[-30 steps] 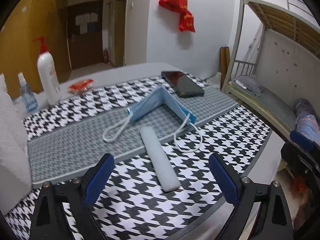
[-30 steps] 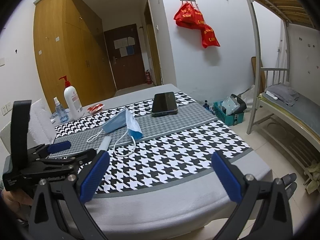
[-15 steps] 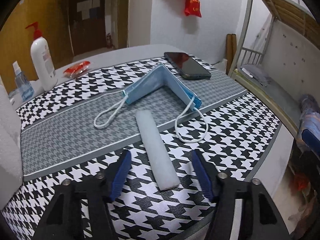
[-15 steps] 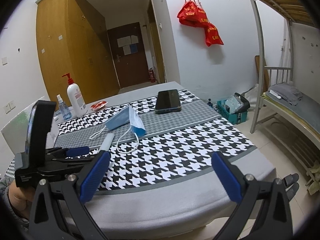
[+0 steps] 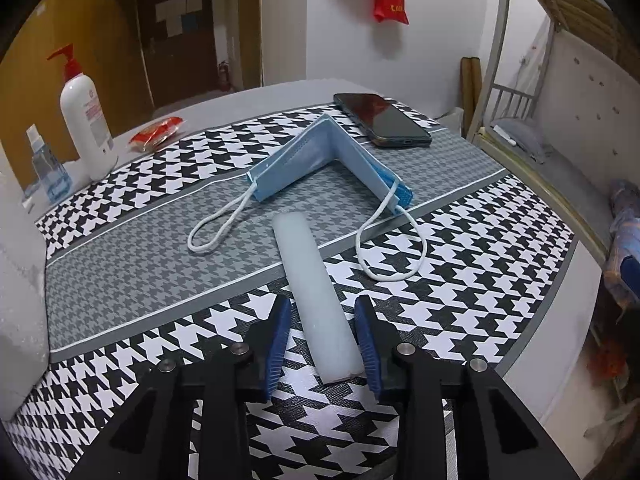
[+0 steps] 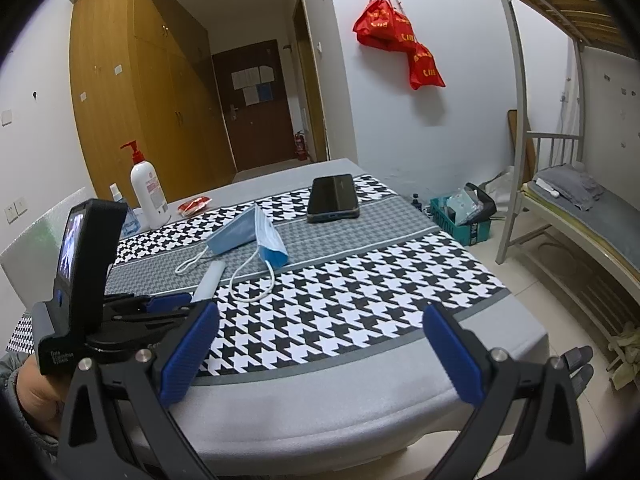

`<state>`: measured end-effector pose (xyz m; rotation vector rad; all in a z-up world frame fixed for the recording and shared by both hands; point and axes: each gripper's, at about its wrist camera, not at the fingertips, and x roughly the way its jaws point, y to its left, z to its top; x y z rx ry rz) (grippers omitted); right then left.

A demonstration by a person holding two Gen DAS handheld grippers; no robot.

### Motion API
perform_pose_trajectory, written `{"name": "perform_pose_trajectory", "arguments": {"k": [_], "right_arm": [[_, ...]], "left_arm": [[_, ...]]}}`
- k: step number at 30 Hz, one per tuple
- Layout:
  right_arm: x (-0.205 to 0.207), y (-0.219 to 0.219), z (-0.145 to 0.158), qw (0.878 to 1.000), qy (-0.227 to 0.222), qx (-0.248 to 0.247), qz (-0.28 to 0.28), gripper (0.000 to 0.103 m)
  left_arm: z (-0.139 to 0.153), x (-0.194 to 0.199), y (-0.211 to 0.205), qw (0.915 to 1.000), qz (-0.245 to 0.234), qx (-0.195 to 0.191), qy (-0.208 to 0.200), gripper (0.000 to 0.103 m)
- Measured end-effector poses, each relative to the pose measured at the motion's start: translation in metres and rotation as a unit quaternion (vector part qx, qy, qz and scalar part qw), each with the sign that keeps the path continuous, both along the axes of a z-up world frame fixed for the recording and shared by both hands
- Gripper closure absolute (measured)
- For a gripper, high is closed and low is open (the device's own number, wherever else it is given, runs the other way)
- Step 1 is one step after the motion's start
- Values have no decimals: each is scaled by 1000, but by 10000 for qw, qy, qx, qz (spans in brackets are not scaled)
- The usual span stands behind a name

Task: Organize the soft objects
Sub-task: 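Grasp the white foam stick with the left tool and lift it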

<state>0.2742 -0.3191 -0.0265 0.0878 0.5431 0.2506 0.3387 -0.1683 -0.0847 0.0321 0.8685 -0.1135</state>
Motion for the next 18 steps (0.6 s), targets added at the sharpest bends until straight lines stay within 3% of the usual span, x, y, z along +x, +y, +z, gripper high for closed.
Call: {"name": "perform_pose_trajectory", "arguments": {"k": [5, 12, 18], "right_arm": [[-1, 5, 4, 10000, -27, -60, 51, 0], [3, 13, 5, 9998, 5, -151, 88, 0], [10, 23, 8, 9996, 15, -251, 128, 0]], "left_arm": [[0, 0, -7, 9998, -68, 162, -16, 76], [2, -2, 0, 9996, -269, 40, -123, 84], [10, -8, 17, 9990, -332, -50, -281, 84]]}}
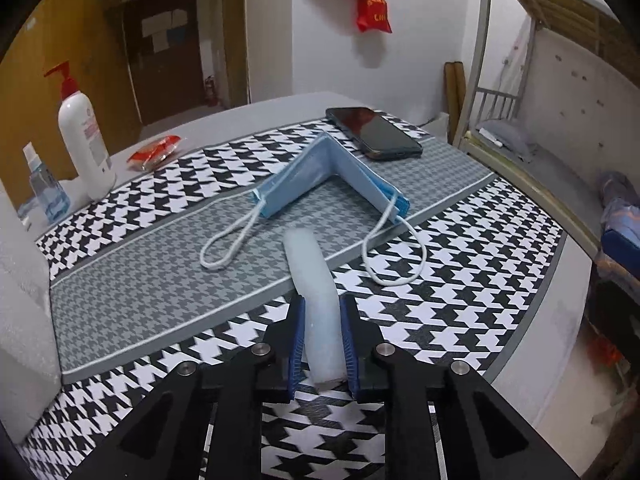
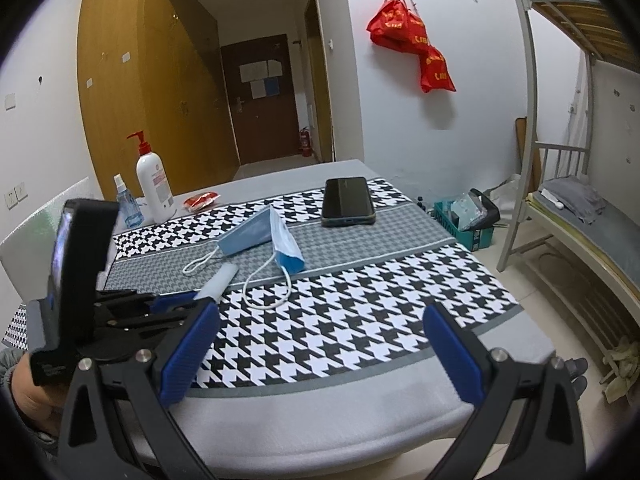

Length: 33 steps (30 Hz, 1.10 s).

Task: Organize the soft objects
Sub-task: 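Grasp the white foam stick with the left tool and lift it, then grasp the blue face mask with the right tool while the left tool holds the foam stick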

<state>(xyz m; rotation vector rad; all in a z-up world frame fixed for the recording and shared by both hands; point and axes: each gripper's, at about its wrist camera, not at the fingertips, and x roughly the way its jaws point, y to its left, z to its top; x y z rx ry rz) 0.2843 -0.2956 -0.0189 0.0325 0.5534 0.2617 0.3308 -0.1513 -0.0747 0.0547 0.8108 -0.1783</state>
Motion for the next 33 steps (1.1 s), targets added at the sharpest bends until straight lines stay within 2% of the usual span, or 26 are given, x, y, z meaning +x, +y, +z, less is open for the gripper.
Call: {"name": "perform_pose_trajectory", "arguments": {"k": [13, 28, 33], "right_arm": [[19, 22, 0, 9998, 94, -116, 166, 0], [41, 46, 7, 9983, 95, -366, 438, 0], [54, 54, 9, 9973, 160, -428, 570, 0]], "left_arm": [[12, -11, 25, 9997, -59, -31, -232, 84], [24, -12, 50, 9988, 224, 11, -429, 84], [26, -10, 63, 9979, 459, 14, -464, 84]]}}
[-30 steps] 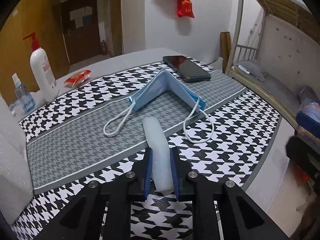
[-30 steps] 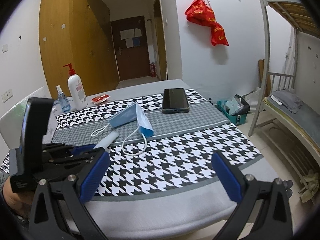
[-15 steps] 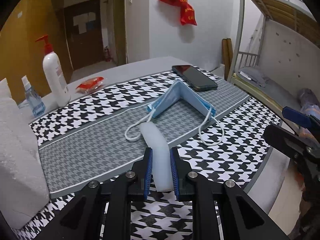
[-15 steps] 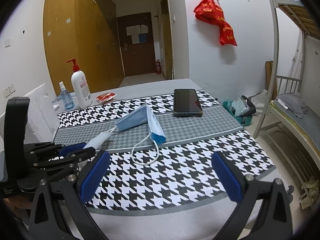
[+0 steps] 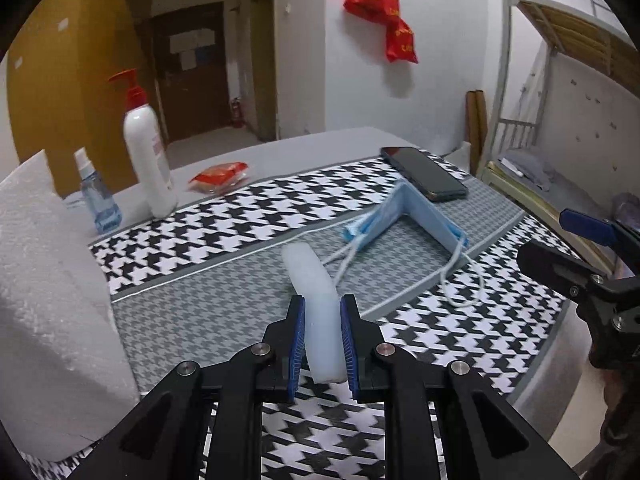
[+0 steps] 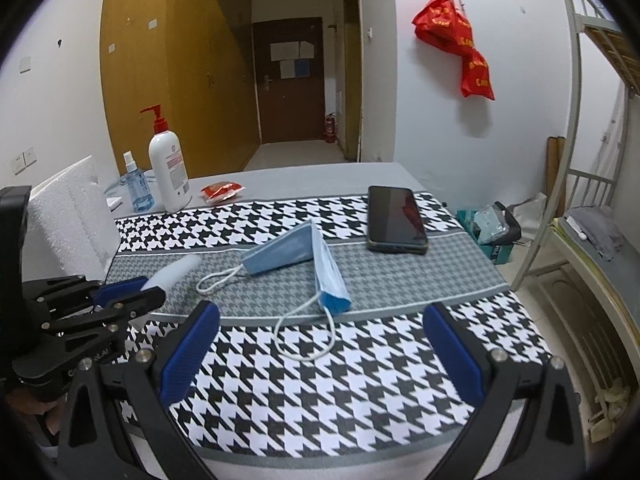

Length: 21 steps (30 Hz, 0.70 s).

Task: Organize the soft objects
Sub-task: 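Grasp the blue face mask with the right tool while the left tool holds the foam stick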

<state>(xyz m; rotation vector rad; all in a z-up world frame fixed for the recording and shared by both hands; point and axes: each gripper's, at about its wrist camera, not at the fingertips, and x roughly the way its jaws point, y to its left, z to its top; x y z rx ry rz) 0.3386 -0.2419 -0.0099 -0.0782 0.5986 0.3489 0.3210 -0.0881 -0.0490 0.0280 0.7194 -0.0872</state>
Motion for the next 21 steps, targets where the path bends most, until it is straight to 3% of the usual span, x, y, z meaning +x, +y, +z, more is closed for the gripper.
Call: {"name": "perform_pose_trajectory", "arguments": {"k": [14, 21], "right_arm": [[33, 32, -6, 9989, 247, -252, 300, 0], [53, 36, -14, 9982, 432, -388, 180, 0]], "left_arm": [[-1, 13, 25, 9996, 194, -177, -42, 84], [-2, 17, 31, 9995, 222, -215, -51, 84]]}}
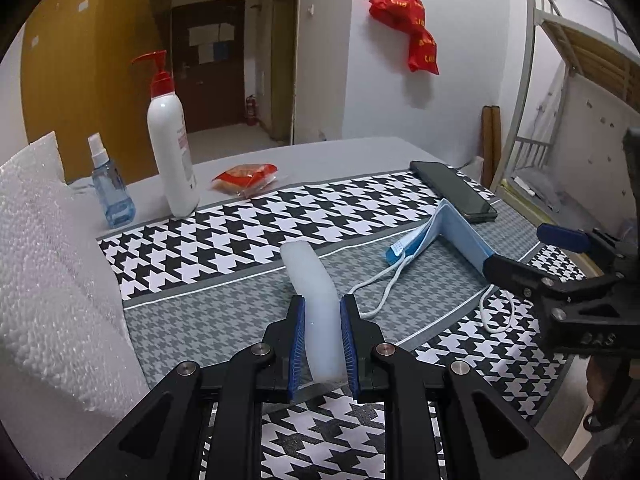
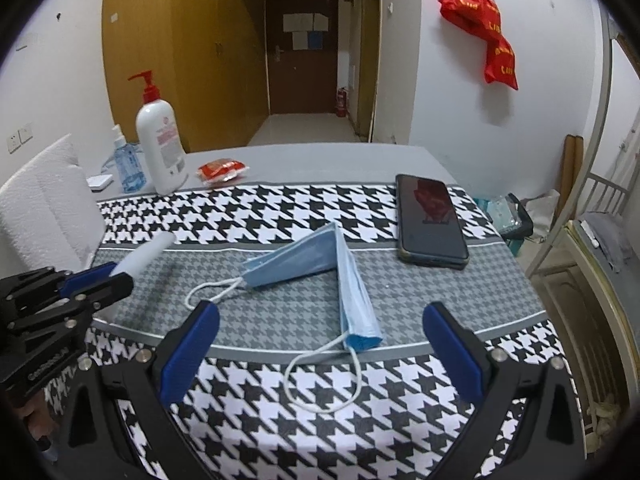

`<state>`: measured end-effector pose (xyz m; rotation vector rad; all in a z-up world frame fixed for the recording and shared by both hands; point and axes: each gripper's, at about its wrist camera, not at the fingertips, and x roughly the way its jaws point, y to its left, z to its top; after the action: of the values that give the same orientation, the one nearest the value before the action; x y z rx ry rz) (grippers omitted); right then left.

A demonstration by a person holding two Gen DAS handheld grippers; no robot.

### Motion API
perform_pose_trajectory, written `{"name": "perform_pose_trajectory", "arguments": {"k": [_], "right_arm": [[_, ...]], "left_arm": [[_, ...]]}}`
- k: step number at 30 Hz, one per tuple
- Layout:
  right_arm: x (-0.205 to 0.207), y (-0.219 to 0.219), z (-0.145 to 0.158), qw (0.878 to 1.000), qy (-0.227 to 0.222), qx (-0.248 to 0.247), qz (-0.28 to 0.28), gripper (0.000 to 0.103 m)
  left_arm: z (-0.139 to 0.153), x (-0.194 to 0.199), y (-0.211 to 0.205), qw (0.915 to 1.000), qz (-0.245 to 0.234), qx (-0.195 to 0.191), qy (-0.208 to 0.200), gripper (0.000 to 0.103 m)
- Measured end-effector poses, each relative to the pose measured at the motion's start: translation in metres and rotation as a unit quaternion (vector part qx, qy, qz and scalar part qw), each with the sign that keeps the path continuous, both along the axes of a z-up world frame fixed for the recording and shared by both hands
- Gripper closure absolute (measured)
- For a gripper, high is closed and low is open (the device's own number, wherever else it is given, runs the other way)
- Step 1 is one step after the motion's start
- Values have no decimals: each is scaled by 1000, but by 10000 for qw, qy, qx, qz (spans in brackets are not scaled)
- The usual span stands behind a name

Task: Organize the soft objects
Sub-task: 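Grasp the blue face mask with the right tool while the left tool holds the foam stick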

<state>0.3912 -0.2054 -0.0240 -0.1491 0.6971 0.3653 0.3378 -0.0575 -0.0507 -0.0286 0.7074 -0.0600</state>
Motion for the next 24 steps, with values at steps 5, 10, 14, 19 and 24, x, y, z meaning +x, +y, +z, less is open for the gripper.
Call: {"name": "perform_pose_trajectory", "arguments": {"k": [5, 10, 14, 19, 24], "right_arm": [[14, -1, -8, 9999, 128, -83, -72, 0], [25, -1, -16, 9995, 234, -174, -143, 0], [31, 1, -18, 9992, 297, -212, -152, 0], [36, 4, -24, 9988, 416, -240, -112, 22], [38, 3, -32, 9976, 614, -275, -175, 83]], "left_arm": [[-4, 3, 2, 9999, -24, -56, 86, 84], [-5, 4, 4, 9999, -28, -106, 81, 84], [-5, 3, 5, 9999, -34, -139, 72, 84], [-3, 1, 5, 9998, -73, -163, 21, 84], [0, -2, 5, 9997, -89, -213, -34, 84]]}}
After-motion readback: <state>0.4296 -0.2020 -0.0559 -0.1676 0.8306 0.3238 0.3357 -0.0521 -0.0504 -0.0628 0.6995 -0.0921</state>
